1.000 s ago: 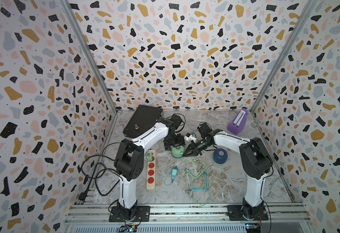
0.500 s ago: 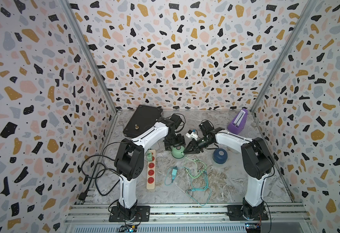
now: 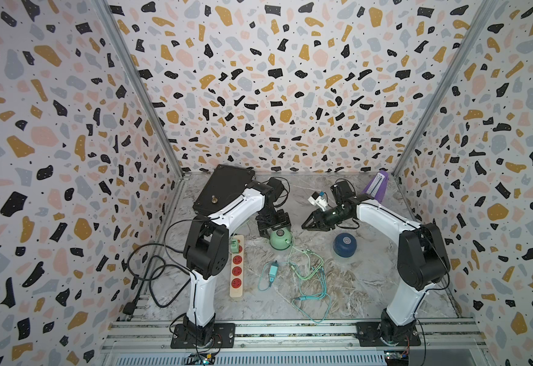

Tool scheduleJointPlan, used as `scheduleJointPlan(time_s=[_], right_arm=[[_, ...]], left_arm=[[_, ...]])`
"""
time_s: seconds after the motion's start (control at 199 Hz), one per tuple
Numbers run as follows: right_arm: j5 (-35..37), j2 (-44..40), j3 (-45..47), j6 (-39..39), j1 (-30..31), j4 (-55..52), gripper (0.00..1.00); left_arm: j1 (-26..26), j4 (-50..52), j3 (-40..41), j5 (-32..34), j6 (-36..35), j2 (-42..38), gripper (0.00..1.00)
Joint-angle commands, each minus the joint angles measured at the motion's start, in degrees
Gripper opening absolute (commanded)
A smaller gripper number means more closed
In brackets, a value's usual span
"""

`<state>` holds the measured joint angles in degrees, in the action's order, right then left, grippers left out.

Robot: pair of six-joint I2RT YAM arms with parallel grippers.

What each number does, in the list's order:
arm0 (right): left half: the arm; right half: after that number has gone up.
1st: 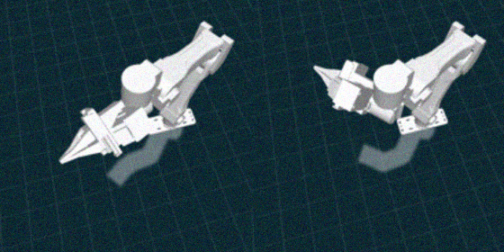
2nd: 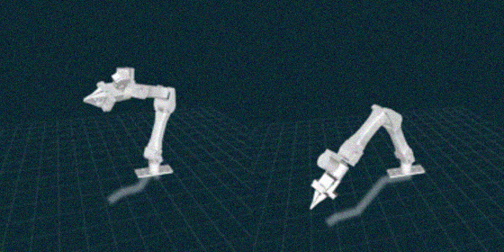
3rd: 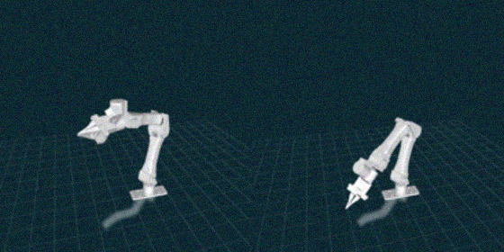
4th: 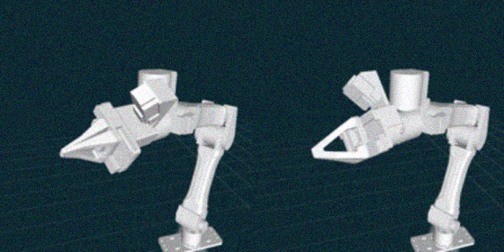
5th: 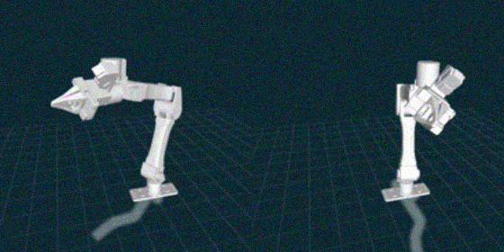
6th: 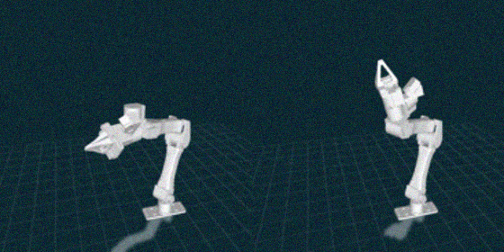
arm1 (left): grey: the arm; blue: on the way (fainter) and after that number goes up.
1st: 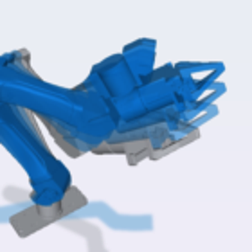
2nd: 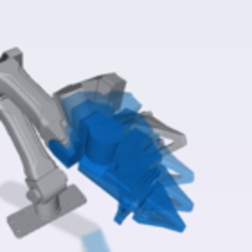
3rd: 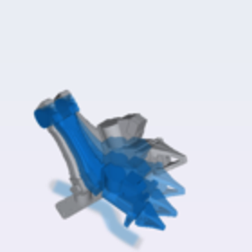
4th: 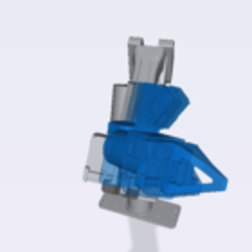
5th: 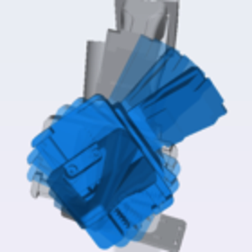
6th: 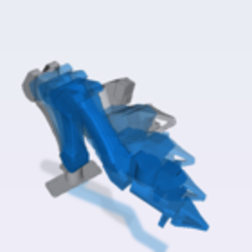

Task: Charge the cordless meat grinders
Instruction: Move the cordless meat grinder to the center of the board.

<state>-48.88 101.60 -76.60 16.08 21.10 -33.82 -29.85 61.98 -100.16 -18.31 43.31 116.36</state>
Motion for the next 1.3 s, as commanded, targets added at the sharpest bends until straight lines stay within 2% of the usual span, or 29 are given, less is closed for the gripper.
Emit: scheduleJointPlan(time_s=[0.0,0.246,0.346,0.486,0.817,0.998,1.294], right_arm=[[3.46,-3.52,1.48,-2.07,-1.22,-3.4,0.44],[12.6,-7.61,1.74,-6.7,-3.22,-8.87,0.45],[17.55,-9.51,2.02,-7.41,-3.26,-9.51,0.5],[19.29,-11.21,2.31,-8.01,-3.27,-10.6,0.55],[20.62,-13.95,3.93,-8.26,-3.26,-11.44,0.56],[20.71,-14.42,4.21,-8.05,-3.26,-11.31,0.56],[21.29,-14.59,4.17,-9.75,-3.26,-12.26,0.56]], left_arm=[[2.8,1.71,-0.15,5.94,2.75,4.1,0.6],[7.73,-2.37,-3.41,5.15,9.13,5.27,0.6],[8.2,-3.03,-4.96,4.99,10.55,6.16,0.59],[8.52,-6.7,-4.14,4.32,14.67,5.99,0.6],[8.58,-10.1,-5.35,3.8,21.39,8.22,0.62],[8.57,-8.44,-5.66,4.27,19.85,7.88,0.65],[8.36,-4.42,-6.46,4.12,13.35,6.71,0.78]])
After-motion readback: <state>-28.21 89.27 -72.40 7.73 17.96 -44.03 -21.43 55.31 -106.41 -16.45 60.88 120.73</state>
